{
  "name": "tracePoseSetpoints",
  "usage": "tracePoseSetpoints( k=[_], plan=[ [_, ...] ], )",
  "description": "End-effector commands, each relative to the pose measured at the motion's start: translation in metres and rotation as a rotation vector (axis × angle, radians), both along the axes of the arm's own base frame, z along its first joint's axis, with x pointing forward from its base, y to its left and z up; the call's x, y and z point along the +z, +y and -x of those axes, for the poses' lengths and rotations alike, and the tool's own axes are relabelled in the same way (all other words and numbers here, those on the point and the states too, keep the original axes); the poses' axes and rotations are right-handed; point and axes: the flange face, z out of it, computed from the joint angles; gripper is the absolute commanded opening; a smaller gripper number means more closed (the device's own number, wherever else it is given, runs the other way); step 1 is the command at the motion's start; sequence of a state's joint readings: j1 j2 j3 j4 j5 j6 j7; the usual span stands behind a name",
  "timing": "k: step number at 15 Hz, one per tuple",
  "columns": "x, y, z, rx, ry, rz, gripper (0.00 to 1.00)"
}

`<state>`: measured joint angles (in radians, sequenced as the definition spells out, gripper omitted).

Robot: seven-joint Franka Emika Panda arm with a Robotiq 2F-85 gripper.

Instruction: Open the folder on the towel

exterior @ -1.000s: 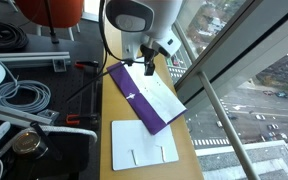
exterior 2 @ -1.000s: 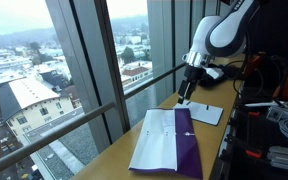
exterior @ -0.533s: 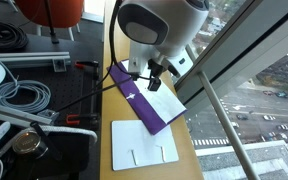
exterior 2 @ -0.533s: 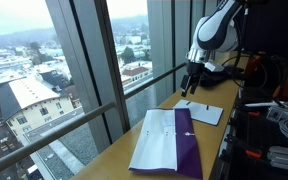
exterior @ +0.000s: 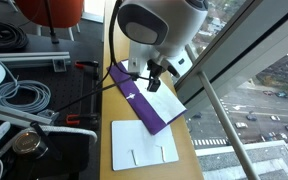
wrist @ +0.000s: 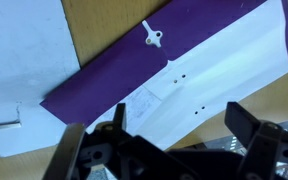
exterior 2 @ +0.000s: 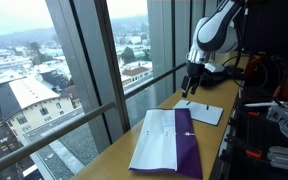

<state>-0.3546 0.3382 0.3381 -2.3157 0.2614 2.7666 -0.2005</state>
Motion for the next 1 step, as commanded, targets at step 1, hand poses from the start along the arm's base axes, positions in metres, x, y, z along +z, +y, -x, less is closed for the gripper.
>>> tracePoseSetpoints(
  k=[1],
  plan=[
    [0.0005,0.0005,-0.0005,-0.001,0.0,0.0,1.0]
  ],
)
